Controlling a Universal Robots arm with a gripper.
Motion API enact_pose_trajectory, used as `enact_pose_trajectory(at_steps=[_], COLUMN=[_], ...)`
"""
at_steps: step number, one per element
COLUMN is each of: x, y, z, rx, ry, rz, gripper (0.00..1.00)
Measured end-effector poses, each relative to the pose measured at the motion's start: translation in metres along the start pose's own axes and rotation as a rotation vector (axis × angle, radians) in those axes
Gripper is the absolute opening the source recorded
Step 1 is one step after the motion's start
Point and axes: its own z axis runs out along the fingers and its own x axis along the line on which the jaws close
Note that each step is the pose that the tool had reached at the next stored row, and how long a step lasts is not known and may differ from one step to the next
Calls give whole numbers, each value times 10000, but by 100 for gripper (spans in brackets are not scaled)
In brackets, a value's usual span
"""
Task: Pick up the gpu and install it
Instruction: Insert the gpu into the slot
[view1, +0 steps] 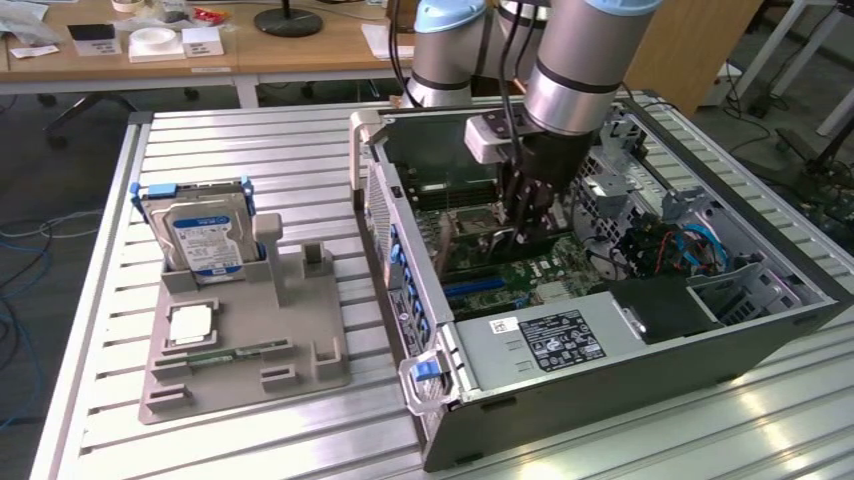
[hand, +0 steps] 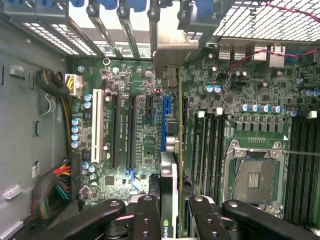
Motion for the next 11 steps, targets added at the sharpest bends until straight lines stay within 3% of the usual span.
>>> enact_pose_trajectory(at_steps=[11], x=[21], y=[49], z=[26], rx=[0], ry=[0], rz=[0], gripper=[27])
